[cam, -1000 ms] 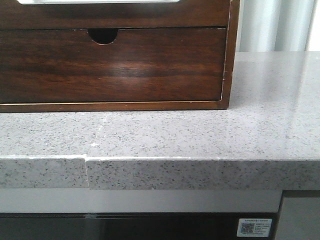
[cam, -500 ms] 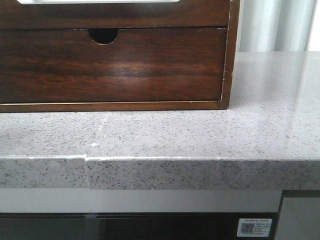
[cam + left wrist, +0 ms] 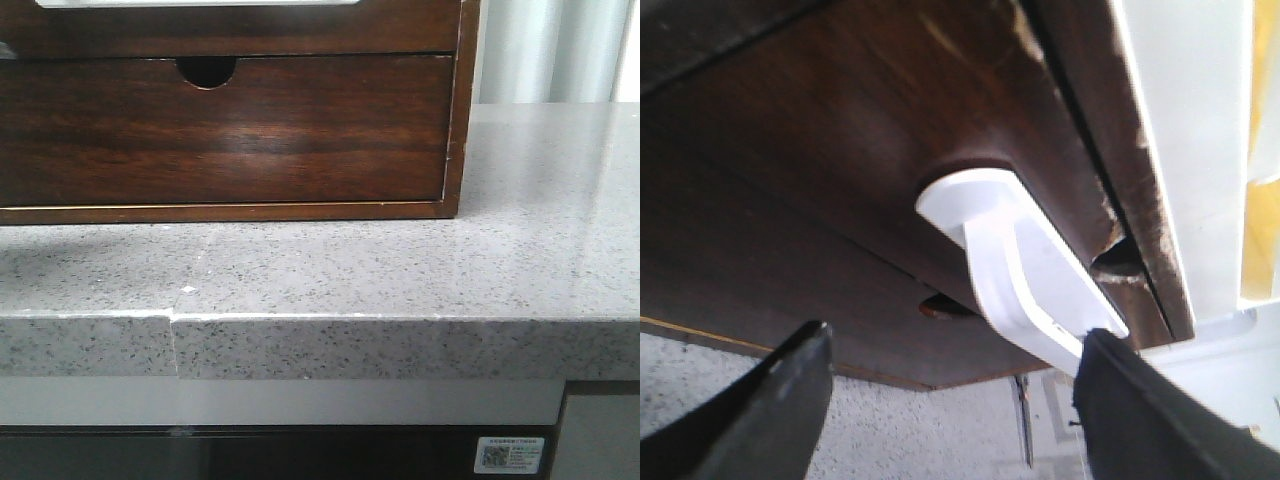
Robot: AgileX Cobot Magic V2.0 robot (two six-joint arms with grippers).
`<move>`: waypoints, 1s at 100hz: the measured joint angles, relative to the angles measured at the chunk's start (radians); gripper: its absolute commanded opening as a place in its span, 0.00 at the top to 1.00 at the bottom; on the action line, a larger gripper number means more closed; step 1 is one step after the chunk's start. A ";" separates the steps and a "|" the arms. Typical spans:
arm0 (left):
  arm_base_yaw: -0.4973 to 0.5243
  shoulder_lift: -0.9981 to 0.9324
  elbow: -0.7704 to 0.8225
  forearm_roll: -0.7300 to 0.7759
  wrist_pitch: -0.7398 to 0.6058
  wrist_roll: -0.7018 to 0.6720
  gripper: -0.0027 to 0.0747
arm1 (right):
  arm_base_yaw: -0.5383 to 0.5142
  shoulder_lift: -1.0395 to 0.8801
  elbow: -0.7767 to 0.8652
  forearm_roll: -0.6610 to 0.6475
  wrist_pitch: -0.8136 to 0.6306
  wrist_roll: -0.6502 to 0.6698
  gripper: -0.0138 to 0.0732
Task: Put scissors in drawer with both arms
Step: 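Pull the drawer open toward the robot with the left gripper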
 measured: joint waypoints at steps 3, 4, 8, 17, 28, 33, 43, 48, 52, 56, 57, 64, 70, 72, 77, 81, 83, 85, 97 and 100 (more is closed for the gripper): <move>0.000 0.014 -0.007 0.000 0.014 0.002 0.43 | 0.000 0.000 0.000 0.000 0.000 0.000 0.32; 0.000 0.018 -0.009 0.000 0.019 0.004 0.44 | 0.000 0.000 0.000 0.000 0.000 0.000 0.32; 0.000 0.037 -0.021 0.000 0.034 0.006 0.46 | 0.000 0.000 0.000 0.000 0.000 0.000 0.32; 0.000 0.074 -0.049 -0.002 0.063 0.010 0.50 | 0.000 0.000 0.000 0.000 0.000 0.000 0.32; 0.000 0.114 -0.074 -0.002 0.074 0.013 0.53 | 0.000 0.000 0.000 0.000 0.000 0.000 0.32; 0.000 0.129 -0.089 -0.002 0.080 0.014 0.55 | 0.000 0.000 0.000 0.000 0.000 0.000 0.32; 0.000 0.156 -0.112 -0.004 0.097 0.015 0.57 | 0.000 0.000 0.000 0.000 0.000 0.000 0.32; 0.000 0.167 -0.124 -0.004 0.105 0.015 0.59 | 0.000 0.000 0.000 0.000 0.000 0.000 0.32; 0.000 0.176 -0.135 -0.004 0.110 0.015 0.59 | 0.000 0.000 0.000 0.000 0.000 0.000 0.32; 0.000 0.185 -0.140 -0.004 0.121 0.015 0.59 | 0.000 0.000 0.000 0.000 0.000 0.000 0.32; 0.000 0.185 -0.143 -0.004 0.122 0.015 0.59 | 0.000 0.000 0.000 0.000 0.000 0.000 0.32; 0.000 0.202 -0.149 -0.004 0.137 0.015 0.59 | 0.000 0.000 0.000 0.000 0.000 0.000 0.32; 0.000 0.215 -0.152 -0.004 0.143 0.015 0.59 | 0.000 0.000 0.000 0.000 0.000 0.000 0.32; 0.000 0.217 -0.152 -0.004 0.145 0.015 0.59 | 0.000 0.000 0.000 0.000 0.000 0.000 0.32; 0.000 0.223 -0.152 -0.004 0.152 0.015 0.59 | 0.000 0.000 0.000 0.000 0.000 0.000 0.32; 0.000 0.225 -0.152 -0.004 0.158 0.015 0.59 | 0.000 0.000 0.000 0.000 0.000 0.000 0.32; 0.000 0.225 -0.153 -0.004 0.159 0.015 0.59 | 0.000 0.000 0.000 0.000 0.000 0.000 0.32; 0.000 0.227 -0.153 -0.004 0.161 0.015 0.59 | 0.000 0.000 0.000 0.000 0.000 0.000 0.32; 0.000 0.227 -0.155 -0.004 0.170 0.016 0.60 | 0.000 0.000 0.000 0.000 0.000 0.000 0.32; 0.000 0.227 -0.155 -0.004 0.173 0.016 0.62 | 0.000 0.000 0.000 0.000 0.000 0.000 0.32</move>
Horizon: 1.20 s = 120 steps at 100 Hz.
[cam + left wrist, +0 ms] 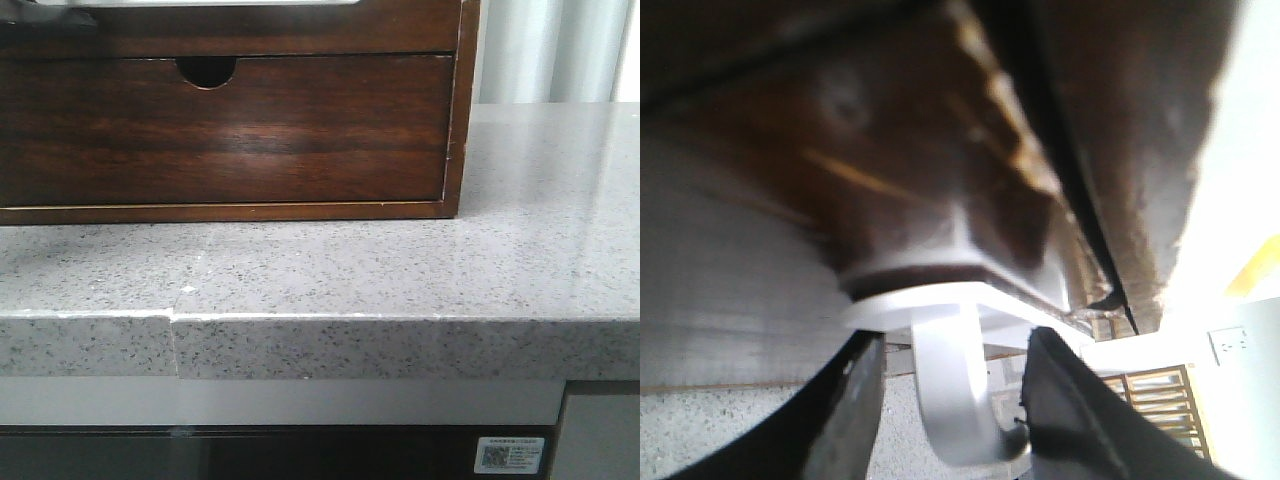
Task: Put scissors in drawer with both arms
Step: 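Pull the drawer open toward the robot with the left gripper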
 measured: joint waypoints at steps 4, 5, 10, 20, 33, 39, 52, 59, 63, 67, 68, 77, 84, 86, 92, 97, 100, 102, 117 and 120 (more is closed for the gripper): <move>0.000 0.000 0.000 0.000 0.002 0.000 0.65 | 0.000 0.000 0.000 0.000 0.000 0.000 0.32; 0.000 0.000 0.000 0.000 0.004 0.000 0.66 | 0.000 0.000 0.000 0.000 0.000 0.000 0.32; 0.000 0.000 0.000 0.000 0.006 0.000 0.71 | 0.000 0.000 0.000 0.000 0.000 0.000 0.32; 0.000 0.000 0.000 0.000 0.017 0.000 0.81 | 0.000 0.000 0.000 0.000 0.000 0.000 0.32; 0.000 0.006 0.000 -0.008 0.034 -0.029 0.89 | 0.000 0.000 0.000 0.000 0.000 0.000 0.32; 0.002 0.008 0.000 -0.012 0.049 -0.037 0.93 | 0.000 0.000 0.000 0.000 0.000 0.000 0.32; 0.010 0.012 0.004 -0.024 0.072 -0.046 0.98 | 0.000 0.000 0.000 0.000 0.000 0.000 0.32; 0.020 0.012 0.005 -0.014 0.091 -0.050 0.99 | 0.000 0.000 0.000 0.000 0.000 0.000 0.32; 0.028 0.012 0.006 -0.004 0.106 -0.054 0.99 | 0.000 0.000 0.000 0.000 0.000 0.000 0.32; 0.040 0.010 0.010 0.009 0.118 -0.055 0.99 | 0.000 0.000 0.000 0.000 0.000 0.000 0.32; 0.044 0.007 0.010 0.011 0.122 -0.056 0.99 | 0.000 0.000 0.000 0.000 0.000 0.000 0.32; 0.072 -0.023 0.031 0.041 0.146 -0.063 0.99 | 0.000 0.000 0.000 0.000 0.000 0.000 0.32; 0.090 -0.064 0.056 0.067 0.157 -0.073 0.99 | 0.000 0.000 0.000 0.000 0.000 0.000 0.32; 0.094 -0.074 0.065 0.074 0.160 -0.076 0.99 | 0.000 0.000 0.000 0.000 0.000 0.000 0.32; 0.103 -0.124 0.093 0.103 0.165 -0.086 0.99 | 0.000 0.000 0.000 0.000 0.000 0.000 0.32; 0.105 -0.166 0.117 0.123 0.168 -0.096 0.99 | 0.000 0.000 0.000 0.000 0.000 0.000 0.32; 0.106 -0.191 0.132 0.132 0.169 -0.102 0.99 | 0.000 0.000 0.000 0.000 0.000 0.000 0.32; 0.106 -0.210 0.144 0.137 0.169 -0.107 0.99 | 0.000 0.000 0.000 0.000 0.000 0.000 0.32; 0.113 -0.358 0.231 0.156 0.167 -0.128 0.99 | 0.000 0.000 0.000 0.000 0.000 0.000 0.32; 0.113 -0.385 0.250 0.161 0.165 -0.131 0.99 | 0.000 0.000 0.000 0.000 0.000 0.000 0.32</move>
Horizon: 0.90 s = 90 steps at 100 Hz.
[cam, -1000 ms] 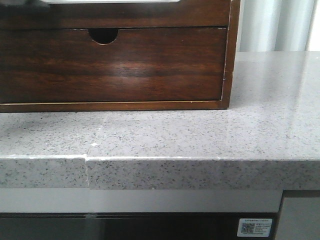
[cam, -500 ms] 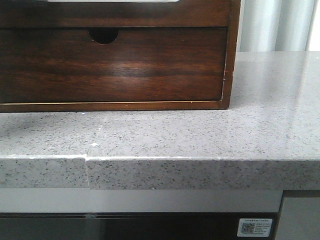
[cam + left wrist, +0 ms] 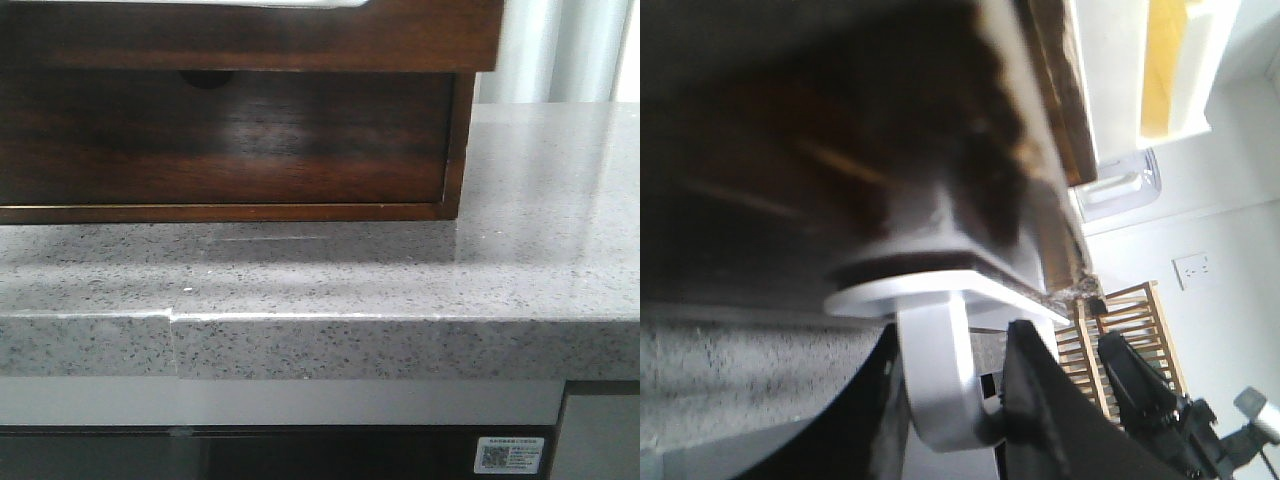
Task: Put scissors in drawer with both arms
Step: 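Pull the drawer open toward the robot with the left gripper, then lower the right gripper onto the grey-and-orange scissors and grasp them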
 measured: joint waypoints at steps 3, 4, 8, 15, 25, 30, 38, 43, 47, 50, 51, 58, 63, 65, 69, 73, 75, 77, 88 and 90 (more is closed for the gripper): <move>0.001 -0.027 0.014 0.006 -0.002 -0.004 0.99 | 0.000 0.000 0.000 0.000 0.000 0.000 0.32; 0.001 -0.040 0.018 0.006 -0.005 -0.007 0.99 | 0.000 0.000 0.000 0.000 0.000 0.000 0.32; 0.001 -0.071 0.036 0.016 -0.009 -0.014 0.99 | 0.000 0.000 0.000 0.000 0.000 0.000 0.32; 0.002 -0.130 0.061 0.029 -0.014 -0.031 0.99 | 0.000 0.000 0.000 0.000 0.000 0.000 0.32; 0.004 -0.199 0.089 0.041 -0.017 -0.050 0.99 | 0.000 0.000 0.000 0.000 0.000 0.000 0.32; 0.004 -0.224 0.097 0.049 -0.019 -0.057 0.99 | 0.000 0.000 0.000 0.000 0.000 0.000 0.32; 0.004 -0.253 0.108 0.065 -0.019 -0.074 0.99 | 0.000 0.000 0.000 0.000 0.000 0.000 0.32; 0.004 -0.265 0.108 0.075 -0.019 -0.089 0.99 | 0.000 0.000 0.000 0.000 0.000 0.000 0.32; 0.004 -0.269 0.108 0.085 -0.019 -0.101 0.98 | 0.000 0.000 0.000 0.000 0.000 0.000 0.32; 0.004 -0.272 0.108 0.090 -0.019 -0.104 0.96 | 0.000 0.000 0.000 0.000 0.000 0.000 0.32; 0.004 -0.272 0.108 0.093 -0.019 -0.105 0.95 | 0.000 0.000 0.000 0.000 0.000 0.000 0.32; 0.004 -0.274 0.108 0.111 -0.017 -0.106 0.86 | 0.000 0.000 0.000 0.000 0.000 0.000 0.32; 0.004 -0.277 0.108 0.124 -0.016 -0.104 0.78 | 0.000 0.000 0.000 0.000 0.000 0.000 0.32; 0.004 -0.278 0.108 0.129 -0.016 -0.102 0.73 | 0.000 0.000 0.000 0.000 0.000 0.000 0.32; 0.004 -0.279 0.108 0.141 -0.007 -0.082 0.64 | 0.000 0.000 0.000 0.000 0.000 0.000 0.32; 0.004 -0.283 0.103 0.160 0.007 -0.051 0.56 | 0.000 0.000 0.000 0.000 0.000 0.000 0.32; 0.004 -0.288 0.101 0.168 0.009 -0.035 0.52 | 0.000 0.000 0.000 0.000 0.000 0.000 0.32; 0.004 -0.290 0.098 0.178 0.011 -0.024 0.50 | 0.000 0.000 0.000 0.000 0.000 0.000 0.32; 0.004 -0.304 0.090 0.240 0.069 0.056 0.45 | 0.000 0.000 0.000 0.000 0.000 0.000 0.32; 0.002 -0.307 0.089 0.255 0.084 0.061 0.45 | 0.000 0.000 0.000 0.000 0.000 0.000 0.32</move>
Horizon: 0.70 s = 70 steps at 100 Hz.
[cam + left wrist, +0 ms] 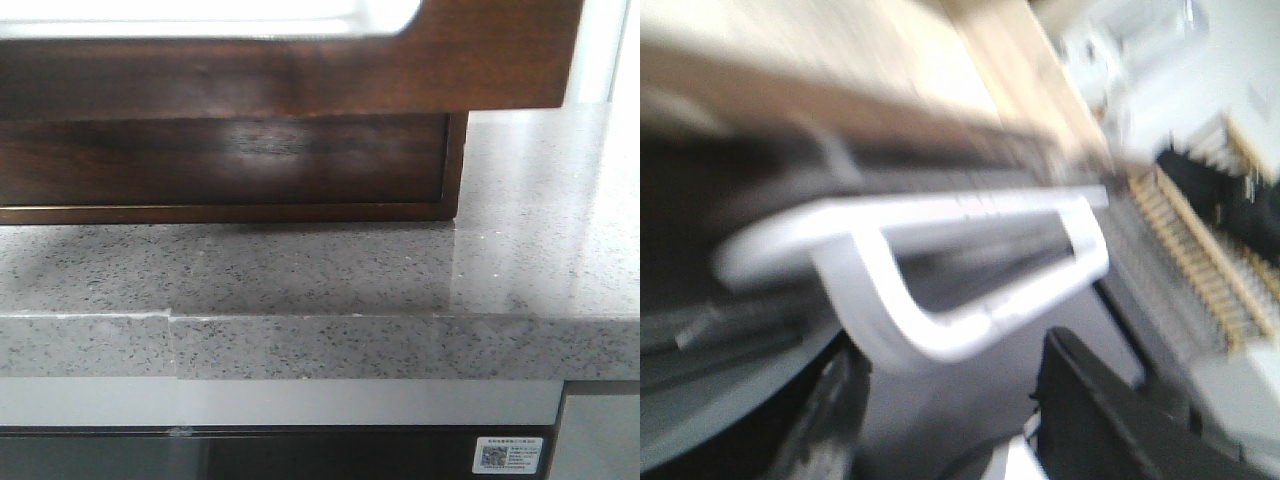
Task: Put scissors in drawer with both arms
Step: 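Lower the right gripper onto the grey-and-orange scissors and grasp them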
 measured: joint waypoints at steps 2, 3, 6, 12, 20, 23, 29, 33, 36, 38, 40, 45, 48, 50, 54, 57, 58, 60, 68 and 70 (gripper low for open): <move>0.000 -0.001 -0.002 0.014 0.011 0.005 0.45 | 0.000 0.000 0.000 0.000 0.000 0.000 0.32; -0.002 -0.001 -0.002 0.025 0.014 0.008 0.45 | 0.000 0.000 0.000 0.000 0.000 0.000 0.32; -0.002 -0.003 -0.010 0.048 0.020 0.008 0.45 | 0.000 0.000 0.000 0.000 0.000 0.000 0.32; -0.002 -0.010 -0.028 0.105 0.028 -0.005 0.45 | 0.000 0.000 0.000 0.000 0.000 0.000 0.32; -0.002 -0.033 -0.074 0.229 0.034 -0.057 0.45 | 0.000 0.000 0.000 -0.009 0.000 0.000 0.32; -0.002 -0.045 -0.092 0.278 0.037 -0.080 0.45 | 0.000 0.000 0.000 -0.014 0.000 0.000 0.32; -0.002 -0.075 -0.136 0.398 0.043 -0.135 0.45 | 0.000 0.004 -0.005 -0.016 0.015 0.000 0.32; -0.002 -0.093 -0.160 0.464 0.048 -0.176 0.45 | 0.000 0.012 -0.017 -0.018 0.037 0.000 0.32; -0.002 -0.104 -0.183 0.528 0.053 -0.202 0.45 | 0.000 0.024 -0.029 -0.020 0.056 0.000 0.32; -0.002 -0.111 -0.191 0.564 0.056 -0.220 0.45 | -0.002 0.031 -0.039 -0.020 0.072 0.000 0.32; -0.002 -0.116 -0.204 0.588 0.058 -0.236 0.45 | -0.002 0.041 -0.050 -0.020 0.088 0.000 0.32; -0.005 -0.123 -0.229 0.676 0.060 -0.267 0.45 | -0.006 0.073 -0.083 -0.022 0.133 0.000 0.32; -0.009 -0.125 -0.245 0.717 0.060 -0.285 0.45 | -0.006 0.100 -0.110 -0.022 0.168 0.000 0.32; -0.013 -0.125 -0.251 0.748 0.060 -0.293 0.45 | -0.008 0.118 -0.122 -0.024 0.182 0.000 0.32; -0.025 -0.125 -0.266 0.798 0.056 -0.314 0.45 | -0.012 0.150 -0.156 -0.026 0.223 0.000 0.32; -0.037 -0.125 -0.275 0.846 0.051 -0.329 0.45 | -0.018 0.184 -0.180 -0.028 0.249 0.000 0.32; -0.040 -0.125 -0.280 0.855 0.051 -0.337 0.45 | -0.020 0.191 -0.192 -0.028 0.261 0.000 0.32; -0.051 -0.125 -0.287 0.884 0.046 -0.349 0.45 | -0.028 0.211 -0.209 -0.030 0.278 0.000 0.32; -0.101 -0.127 -0.312 0.981 0.013 -0.391 0.45 | -0.078 0.286 -0.265 -0.030 0.331 0.000 0.34; -0.110 -0.131 -0.318 1.007 0.002 -0.403 0.45 | -0.089 0.305 -0.279 -0.032 0.343 0.000 0.35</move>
